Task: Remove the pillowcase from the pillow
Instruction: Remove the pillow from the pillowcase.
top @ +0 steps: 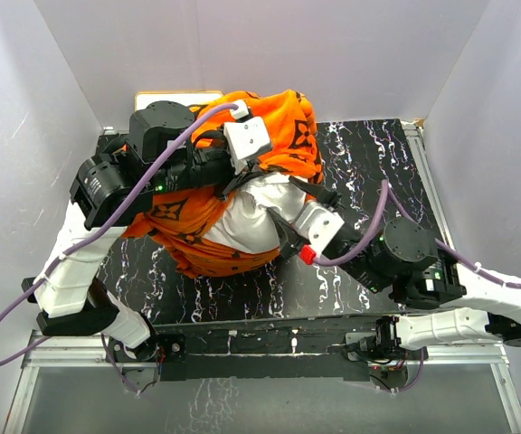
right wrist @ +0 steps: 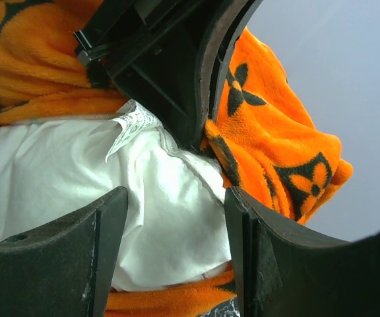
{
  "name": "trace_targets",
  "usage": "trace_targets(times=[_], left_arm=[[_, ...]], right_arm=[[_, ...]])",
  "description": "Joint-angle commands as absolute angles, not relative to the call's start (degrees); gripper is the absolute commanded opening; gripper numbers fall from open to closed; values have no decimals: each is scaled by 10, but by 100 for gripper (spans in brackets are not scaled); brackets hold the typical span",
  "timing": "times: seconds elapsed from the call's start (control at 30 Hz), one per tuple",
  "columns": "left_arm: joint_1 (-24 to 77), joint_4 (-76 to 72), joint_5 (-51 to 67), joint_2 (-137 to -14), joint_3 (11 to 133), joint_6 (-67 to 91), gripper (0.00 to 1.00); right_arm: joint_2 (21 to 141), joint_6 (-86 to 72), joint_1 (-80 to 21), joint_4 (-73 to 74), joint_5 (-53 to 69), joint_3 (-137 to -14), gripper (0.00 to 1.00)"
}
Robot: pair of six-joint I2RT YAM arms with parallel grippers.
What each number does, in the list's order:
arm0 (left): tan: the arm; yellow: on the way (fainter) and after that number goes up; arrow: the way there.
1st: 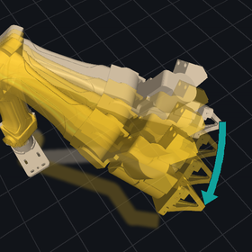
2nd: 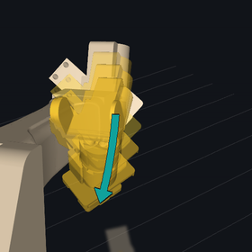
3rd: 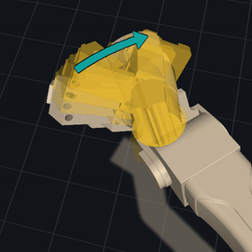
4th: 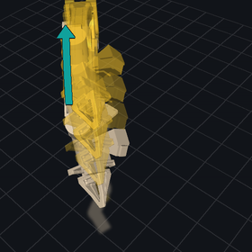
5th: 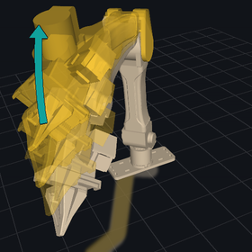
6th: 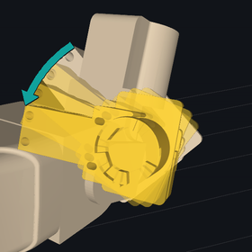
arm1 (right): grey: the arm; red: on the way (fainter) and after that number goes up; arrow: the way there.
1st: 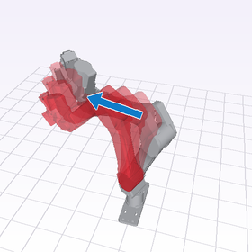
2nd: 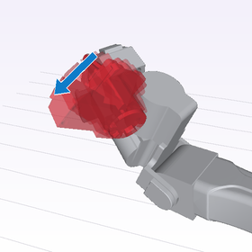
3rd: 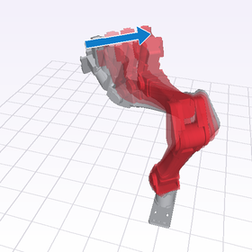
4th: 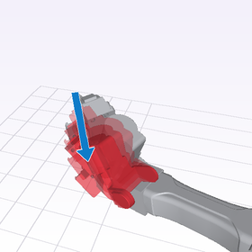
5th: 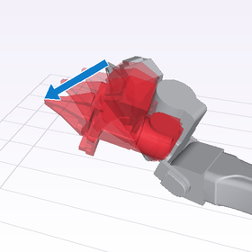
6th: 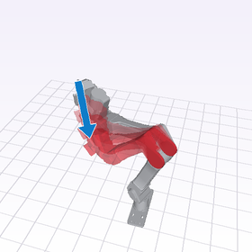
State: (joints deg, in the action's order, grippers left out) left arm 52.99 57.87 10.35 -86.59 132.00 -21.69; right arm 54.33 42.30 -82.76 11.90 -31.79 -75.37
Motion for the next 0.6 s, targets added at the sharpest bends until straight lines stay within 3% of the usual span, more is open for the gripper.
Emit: trace_targets(times=[0.0, 0.2, 0.37, 0.43, 0.53, 0.57], left_arm=[[523, 682, 100, -881, 1323, -222, 0], [523, 717, 137, -889, 1352, -219, 0], [523, 754, 182, -895, 1380, -219, 0], [523, 760, 188, -895, 1390, -219, 0], [523, 716, 165, -873, 1369, -220, 0], [523, 687, 150, -861, 1353, -222, 0]], right_arm=[[559, 447, -821, 115, -347, -764, 62], [580, 439, -779, 114, -330, -756, 62], [612, 441, -750, 74, -313, -728, 52], [624, 433, -747, 44, -316, -715, 40], [629, 389, -745, 26, -283, -702, 12], [628, 371, -745, 16, -268, -695, 8]])
